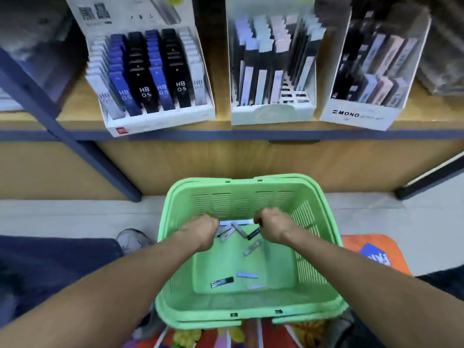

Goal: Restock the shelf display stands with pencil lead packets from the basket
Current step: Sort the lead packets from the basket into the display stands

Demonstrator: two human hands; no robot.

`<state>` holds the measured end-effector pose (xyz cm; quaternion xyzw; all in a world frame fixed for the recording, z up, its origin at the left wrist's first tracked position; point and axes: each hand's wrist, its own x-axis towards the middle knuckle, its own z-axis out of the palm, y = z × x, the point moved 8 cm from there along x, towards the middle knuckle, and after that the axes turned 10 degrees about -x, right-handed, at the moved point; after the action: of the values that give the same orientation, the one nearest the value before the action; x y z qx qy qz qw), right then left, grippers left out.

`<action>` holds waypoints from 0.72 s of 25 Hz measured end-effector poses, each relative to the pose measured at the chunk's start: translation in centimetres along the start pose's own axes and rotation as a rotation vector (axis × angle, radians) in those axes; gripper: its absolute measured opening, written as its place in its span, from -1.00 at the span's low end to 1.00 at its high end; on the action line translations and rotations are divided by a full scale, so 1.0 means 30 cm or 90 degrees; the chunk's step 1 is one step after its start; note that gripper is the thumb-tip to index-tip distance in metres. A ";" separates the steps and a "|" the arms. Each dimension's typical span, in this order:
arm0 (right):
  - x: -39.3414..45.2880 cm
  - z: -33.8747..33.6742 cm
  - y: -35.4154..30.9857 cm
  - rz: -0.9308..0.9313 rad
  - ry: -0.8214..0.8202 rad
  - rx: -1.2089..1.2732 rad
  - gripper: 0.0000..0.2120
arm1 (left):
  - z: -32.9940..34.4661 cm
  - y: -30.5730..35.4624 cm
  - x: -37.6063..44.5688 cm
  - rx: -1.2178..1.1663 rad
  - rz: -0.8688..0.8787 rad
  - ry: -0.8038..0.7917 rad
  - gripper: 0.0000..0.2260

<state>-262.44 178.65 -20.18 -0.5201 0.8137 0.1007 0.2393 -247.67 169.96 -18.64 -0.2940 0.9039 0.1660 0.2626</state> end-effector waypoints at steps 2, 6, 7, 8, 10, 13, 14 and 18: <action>0.034 0.128 0.000 -0.002 -0.037 -0.040 -0.63 | 0.123 -0.027 0.045 -0.031 -0.025 -0.017 -0.67; 0.067 0.302 -0.013 -0.026 -0.060 -0.097 -0.66 | 0.292 -0.056 0.141 -0.062 -0.073 -0.034 -0.45; 0.072 0.327 -0.015 -0.026 -0.058 -0.109 -0.63 | 0.316 -0.061 0.166 -0.061 -0.081 -0.036 -0.43; 0.081 0.346 -0.014 -0.021 -0.054 -0.116 -0.59 | 0.339 -0.066 0.189 -0.060 -0.093 -0.039 -0.42; 0.103 0.371 -0.012 -0.012 -0.035 -0.116 -0.54 | 0.374 -0.080 0.220 -0.065 -0.124 -0.033 -0.43; 0.129 0.404 -0.020 -0.032 -0.032 -0.102 -0.62 | 0.388 -0.097 0.241 -0.089 -0.140 0.014 -0.44; 0.132 0.407 -0.026 -0.041 -0.027 -0.110 -0.65 | 0.388 -0.099 0.245 -0.103 -0.139 0.031 -0.46; 0.142 0.431 -0.051 -0.086 -0.054 -0.157 -0.67 | 0.405 -0.104 0.253 -0.176 -0.147 0.022 -0.67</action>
<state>-258.86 179.93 -33.35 -0.5943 0.7474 0.2054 0.2144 -246.38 169.71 -33.25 -0.4317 0.8372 0.2522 0.2218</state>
